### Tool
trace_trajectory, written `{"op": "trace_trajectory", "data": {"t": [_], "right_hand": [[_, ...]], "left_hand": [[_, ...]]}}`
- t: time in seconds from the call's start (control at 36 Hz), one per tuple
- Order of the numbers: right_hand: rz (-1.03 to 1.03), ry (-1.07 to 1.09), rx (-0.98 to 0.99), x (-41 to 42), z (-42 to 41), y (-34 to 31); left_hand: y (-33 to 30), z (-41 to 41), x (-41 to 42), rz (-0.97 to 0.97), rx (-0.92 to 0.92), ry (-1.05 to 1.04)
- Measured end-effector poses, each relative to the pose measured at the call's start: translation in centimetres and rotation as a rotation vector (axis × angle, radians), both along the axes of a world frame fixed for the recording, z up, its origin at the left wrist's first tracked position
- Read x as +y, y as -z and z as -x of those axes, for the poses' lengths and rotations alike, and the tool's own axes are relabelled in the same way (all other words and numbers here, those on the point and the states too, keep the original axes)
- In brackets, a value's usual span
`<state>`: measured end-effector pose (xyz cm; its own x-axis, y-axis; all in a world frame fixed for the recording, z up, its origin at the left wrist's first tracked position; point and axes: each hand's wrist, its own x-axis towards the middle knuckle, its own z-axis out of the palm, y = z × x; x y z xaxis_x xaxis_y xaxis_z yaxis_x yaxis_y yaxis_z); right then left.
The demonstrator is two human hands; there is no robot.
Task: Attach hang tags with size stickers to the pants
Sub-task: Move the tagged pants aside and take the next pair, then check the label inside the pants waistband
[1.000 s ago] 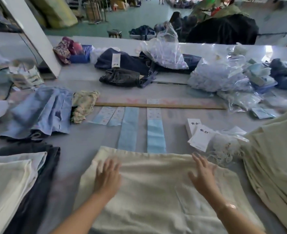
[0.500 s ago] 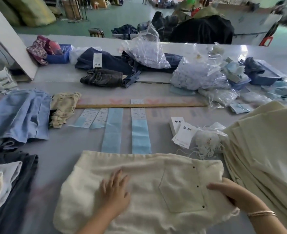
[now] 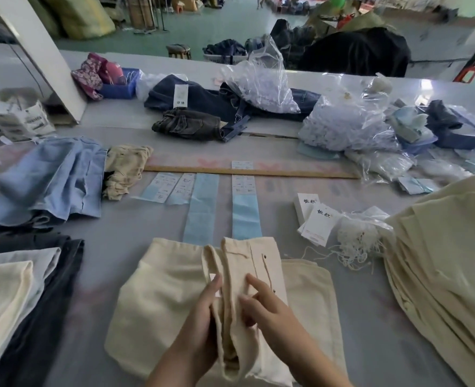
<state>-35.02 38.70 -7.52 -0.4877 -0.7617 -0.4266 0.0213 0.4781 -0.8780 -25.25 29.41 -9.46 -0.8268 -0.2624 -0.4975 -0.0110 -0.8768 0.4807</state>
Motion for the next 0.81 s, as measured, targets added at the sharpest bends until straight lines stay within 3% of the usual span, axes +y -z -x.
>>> {"op": "trace_trajectory", "data": {"t": [0.22, 0.42, 0.56, 0.61, 0.81], "right_hand": [[-0.007, 0.105, 0.19, 0.5, 0.2, 0.5], [-0.158, 0.027, 0.583, 1.0, 0.5, 0.0], [-0.158, -0.055, 0.674, 1.5, 1.6, -0.1], [-0.121, -0.06, 0.643, 1.5, 1.8, -0.2], [0.071, 0.018, 0.183, 2.3, 3.7, -1.7]], "left_hand": [[-0.6, 0.5, 0.8, -0.051, 0.03, 0.024], [-1.2, 0.5, 0.4, 0.284, -0.153, 0.002], [-2.6, 0.6, 0.4, 0.457, -0.208, 0.014], [-2.8, 0.8, 0.2, 0.508, -0.226, 0.035], [-2.9, 0.3, -0.5, 0.653, -0.298, 0.028]]}}
